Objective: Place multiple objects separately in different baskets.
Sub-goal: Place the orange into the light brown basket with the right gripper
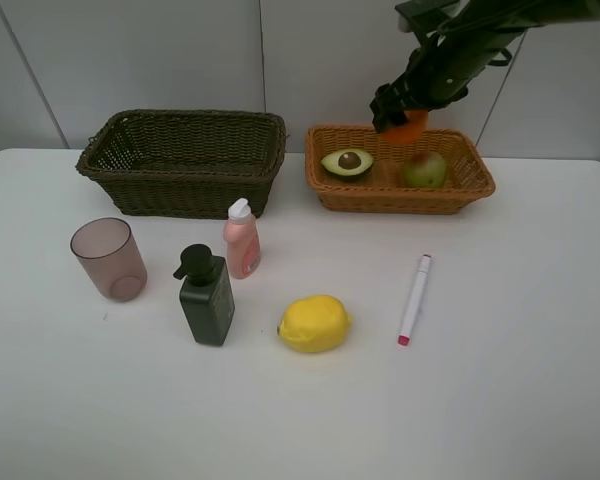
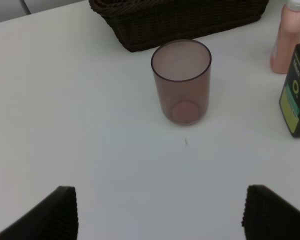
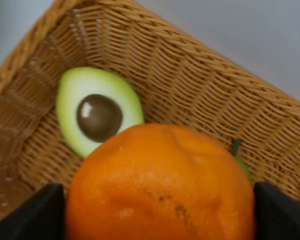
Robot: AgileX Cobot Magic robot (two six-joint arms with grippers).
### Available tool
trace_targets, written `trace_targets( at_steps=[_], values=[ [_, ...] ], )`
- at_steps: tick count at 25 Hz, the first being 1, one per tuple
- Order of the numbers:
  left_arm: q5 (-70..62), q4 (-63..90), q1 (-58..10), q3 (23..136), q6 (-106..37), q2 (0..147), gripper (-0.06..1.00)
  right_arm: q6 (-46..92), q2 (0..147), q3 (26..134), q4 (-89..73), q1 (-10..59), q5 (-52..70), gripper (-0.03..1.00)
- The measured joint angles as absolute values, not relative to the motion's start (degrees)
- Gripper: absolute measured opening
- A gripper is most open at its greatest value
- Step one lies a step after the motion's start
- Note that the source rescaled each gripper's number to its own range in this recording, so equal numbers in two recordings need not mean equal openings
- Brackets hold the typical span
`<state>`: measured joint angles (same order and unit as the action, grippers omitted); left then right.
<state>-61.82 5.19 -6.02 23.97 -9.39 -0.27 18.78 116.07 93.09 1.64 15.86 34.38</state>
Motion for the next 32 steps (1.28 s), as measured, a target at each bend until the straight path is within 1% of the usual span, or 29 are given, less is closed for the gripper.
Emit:
trace_targets(
  at_steps=[11,32],
  values=[
    [-61.82,5.19,-6.02,23.97,-9.39,-0.27,0.89,18.78,120.18,93.09,-1.0,15.7,27.26,0.72],
    [-61.82,5.19,-6.02,23.97,-9.39,-0.27,0.89,18.65,120.95,93.09,-1.0,15.7,27.71,0.72]
  ],
)
